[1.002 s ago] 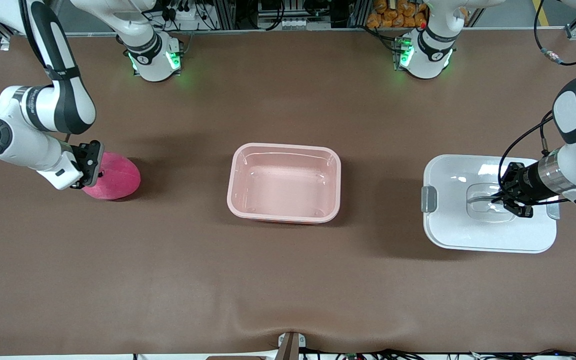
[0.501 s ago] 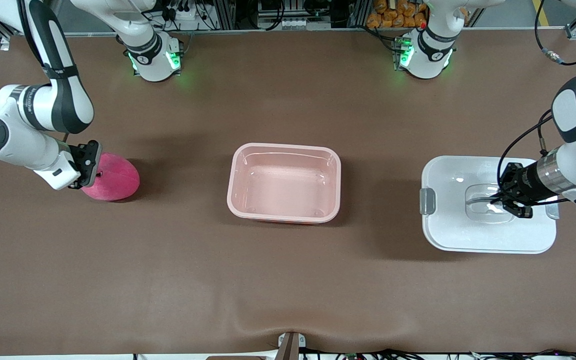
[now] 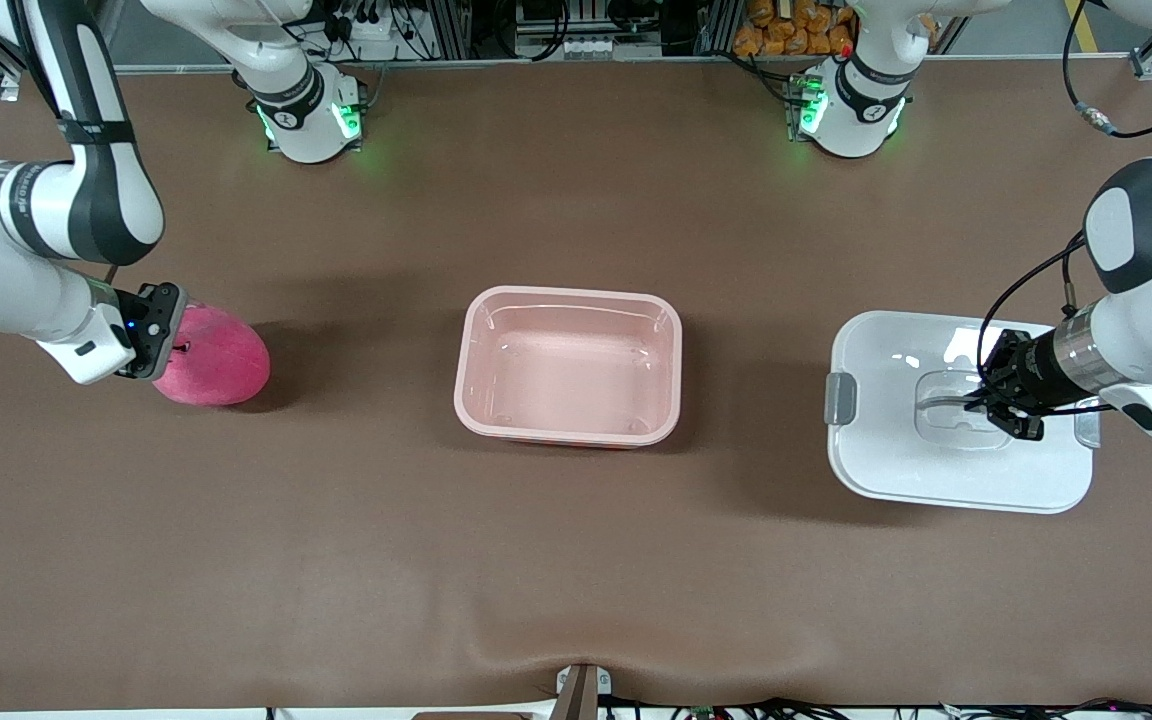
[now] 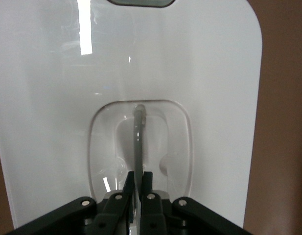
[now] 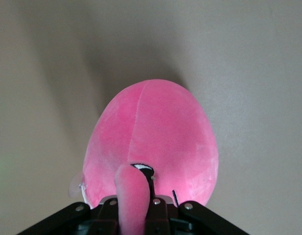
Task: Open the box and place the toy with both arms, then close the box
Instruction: 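Lift the pink flamingo with the right gripper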
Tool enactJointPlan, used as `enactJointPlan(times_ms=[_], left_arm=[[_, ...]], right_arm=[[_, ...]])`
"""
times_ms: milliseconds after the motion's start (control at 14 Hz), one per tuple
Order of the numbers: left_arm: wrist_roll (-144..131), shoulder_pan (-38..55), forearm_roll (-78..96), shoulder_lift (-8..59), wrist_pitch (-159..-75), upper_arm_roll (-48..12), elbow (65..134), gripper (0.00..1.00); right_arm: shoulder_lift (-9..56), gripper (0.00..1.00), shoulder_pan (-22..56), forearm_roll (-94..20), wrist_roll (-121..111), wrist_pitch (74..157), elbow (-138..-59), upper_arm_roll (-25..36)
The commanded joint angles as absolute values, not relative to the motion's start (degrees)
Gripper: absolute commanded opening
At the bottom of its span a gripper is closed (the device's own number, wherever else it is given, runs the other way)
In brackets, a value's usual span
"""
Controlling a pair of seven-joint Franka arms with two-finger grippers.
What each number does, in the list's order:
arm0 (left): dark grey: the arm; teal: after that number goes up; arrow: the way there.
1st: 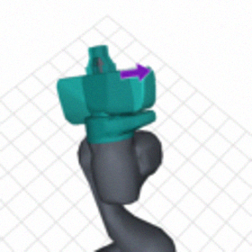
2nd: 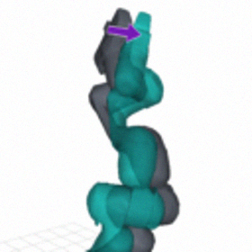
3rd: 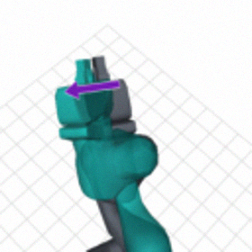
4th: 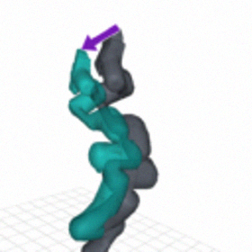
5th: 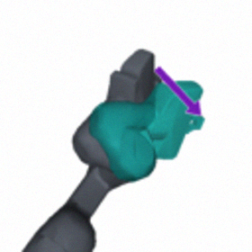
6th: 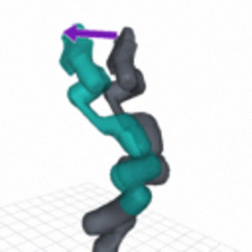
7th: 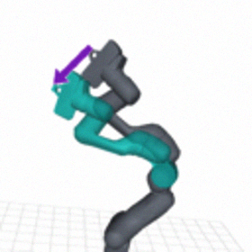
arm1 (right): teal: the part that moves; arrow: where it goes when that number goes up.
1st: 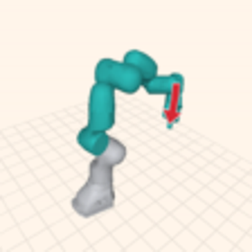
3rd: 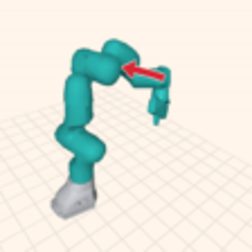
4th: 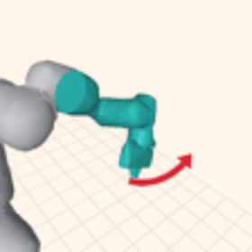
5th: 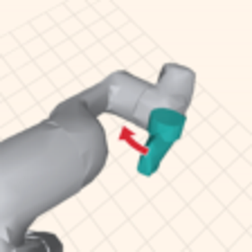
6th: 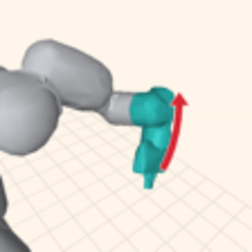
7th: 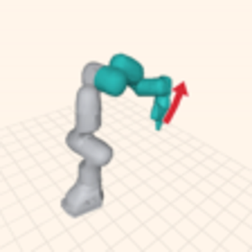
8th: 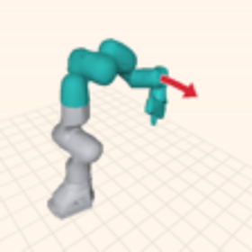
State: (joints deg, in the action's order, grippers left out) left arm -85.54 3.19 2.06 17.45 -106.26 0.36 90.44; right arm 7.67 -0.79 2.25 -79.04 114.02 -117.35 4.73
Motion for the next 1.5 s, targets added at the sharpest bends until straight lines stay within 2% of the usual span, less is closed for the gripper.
enactJointPlan(times_ms=[0,644,1145,1431], left_arm=[[-85.08,3.34,2.28,19.94,-106.08,-0.26,86.67,0.00],[-79.90,5.01,2.29,20.83,-107.31,-0.79,86.39,0.00],[-78.40,4.48,2.37,20.57,-107.40,-0.70,86.05,0.00],[-75.94,3.87,2.29,20.74,-107.40,-0.27,85.96,0.00]], right_arm=[[6.68,0.00,0.35,1.41,-71.92,108.04,-114.01,4.31],[6.59,0.00,3.16,1.41,-58.03,96.35,-104.95,2.38],[6.24,0.00,3.78,1.32,-41.24,86.24,-97.48,-3.59],[6.24,0.00,3.78,-0.35,-32.72,84.82,-96.42,-6.32]])
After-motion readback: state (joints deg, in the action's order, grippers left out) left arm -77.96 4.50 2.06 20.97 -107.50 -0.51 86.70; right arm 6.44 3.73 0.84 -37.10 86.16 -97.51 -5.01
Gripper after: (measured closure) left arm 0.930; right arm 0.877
